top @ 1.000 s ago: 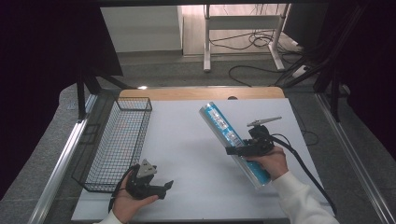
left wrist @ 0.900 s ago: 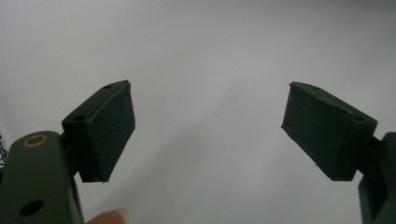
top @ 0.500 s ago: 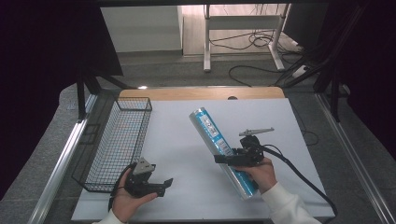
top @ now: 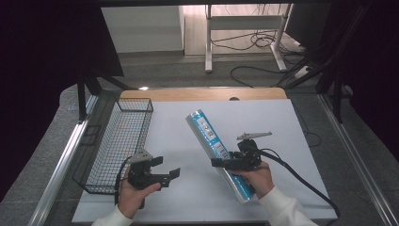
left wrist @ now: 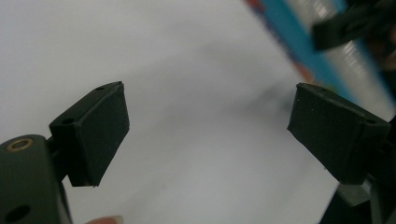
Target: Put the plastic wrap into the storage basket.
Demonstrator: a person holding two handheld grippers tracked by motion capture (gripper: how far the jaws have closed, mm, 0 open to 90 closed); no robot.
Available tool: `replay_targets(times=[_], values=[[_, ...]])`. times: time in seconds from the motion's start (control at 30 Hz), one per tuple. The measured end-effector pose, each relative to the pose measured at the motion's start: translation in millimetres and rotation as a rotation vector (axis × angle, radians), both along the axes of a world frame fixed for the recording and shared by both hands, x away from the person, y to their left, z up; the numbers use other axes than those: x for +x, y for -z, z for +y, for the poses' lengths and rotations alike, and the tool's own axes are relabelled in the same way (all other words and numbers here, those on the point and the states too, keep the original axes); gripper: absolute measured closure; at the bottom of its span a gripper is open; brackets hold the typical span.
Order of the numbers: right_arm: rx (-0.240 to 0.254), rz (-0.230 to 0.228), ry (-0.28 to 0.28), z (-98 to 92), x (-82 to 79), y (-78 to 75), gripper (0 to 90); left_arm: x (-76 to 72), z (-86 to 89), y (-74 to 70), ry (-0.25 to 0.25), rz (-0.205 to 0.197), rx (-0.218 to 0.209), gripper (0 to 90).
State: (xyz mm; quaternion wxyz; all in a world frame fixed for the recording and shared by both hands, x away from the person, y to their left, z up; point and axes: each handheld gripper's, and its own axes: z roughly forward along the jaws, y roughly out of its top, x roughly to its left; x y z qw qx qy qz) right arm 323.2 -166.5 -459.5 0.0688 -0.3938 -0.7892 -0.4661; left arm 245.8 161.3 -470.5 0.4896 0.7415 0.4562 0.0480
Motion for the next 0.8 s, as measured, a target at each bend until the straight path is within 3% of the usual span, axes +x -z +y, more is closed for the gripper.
replay_targets(times=[0.13,0.23,0.3,0.53,0.73,0.8], values=[[0.017,0.008,-0.009,5.1,-1.6,4.2,32.3,13.8,-8.0,-6.5,0.034,0.014,-0.088,11.2],[0.019,0.004,-0.008,7.4,-2.3,6.3,32.3,30.0,-12.1,-4.2,0.039,0.070,-0.190,10.7],[0.017,-0.004,-0.003,7.9,-2.2,7.3,32.3,37.9,-14.7,-1.9,0.036,0.094,-0.225,10.5],[0.037,-0.020,0.001,9.7,-1.7,8.0,32.3,59.4,-30.4,6.7,0.070,0.160,-0.328,9.3],[0.032,-0.048,0.002,13.1,-2.3,8.5,32.3,71.4,-43.3,8.5,0.103,0.167,-0.385,7.8],[0.035,-0.054,-0.006,15.7,-2.8,9.2,32.3,75.4,-50.8,9.9,0.134,0.190,-0.407,6.8]])
